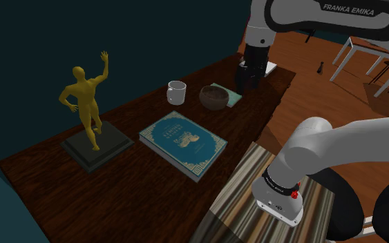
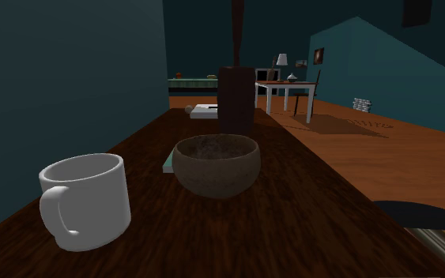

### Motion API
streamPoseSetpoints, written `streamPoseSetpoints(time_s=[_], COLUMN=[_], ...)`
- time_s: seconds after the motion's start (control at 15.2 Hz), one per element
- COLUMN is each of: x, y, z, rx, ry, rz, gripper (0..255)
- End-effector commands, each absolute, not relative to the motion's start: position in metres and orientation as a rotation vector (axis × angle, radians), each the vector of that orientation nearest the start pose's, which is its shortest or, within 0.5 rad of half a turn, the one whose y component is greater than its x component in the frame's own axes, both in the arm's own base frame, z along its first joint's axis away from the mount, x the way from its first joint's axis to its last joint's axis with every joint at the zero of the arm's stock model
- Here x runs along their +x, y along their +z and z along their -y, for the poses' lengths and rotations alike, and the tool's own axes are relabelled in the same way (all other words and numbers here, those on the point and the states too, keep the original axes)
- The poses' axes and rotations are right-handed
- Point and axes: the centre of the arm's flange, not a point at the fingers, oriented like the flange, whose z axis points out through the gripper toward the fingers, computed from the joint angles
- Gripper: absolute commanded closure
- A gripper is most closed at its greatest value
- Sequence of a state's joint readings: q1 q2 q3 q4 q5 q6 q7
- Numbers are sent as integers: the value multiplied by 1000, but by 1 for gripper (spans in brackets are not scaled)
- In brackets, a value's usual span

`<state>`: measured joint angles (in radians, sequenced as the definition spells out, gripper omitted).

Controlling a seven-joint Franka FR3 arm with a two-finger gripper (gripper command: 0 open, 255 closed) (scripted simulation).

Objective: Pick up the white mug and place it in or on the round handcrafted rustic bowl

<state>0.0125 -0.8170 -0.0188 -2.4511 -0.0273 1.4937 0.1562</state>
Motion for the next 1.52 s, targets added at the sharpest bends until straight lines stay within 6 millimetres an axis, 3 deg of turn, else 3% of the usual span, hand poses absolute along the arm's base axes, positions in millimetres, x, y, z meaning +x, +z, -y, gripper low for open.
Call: streamPoseSetpoints(time_s=[0.0, 1.45], x=[287, 546], y=[549, 438], z=[6, 67], rx=[-3149, -3123], ry=[220, 190], rz=[-246, -165], gripper=[0, 0])
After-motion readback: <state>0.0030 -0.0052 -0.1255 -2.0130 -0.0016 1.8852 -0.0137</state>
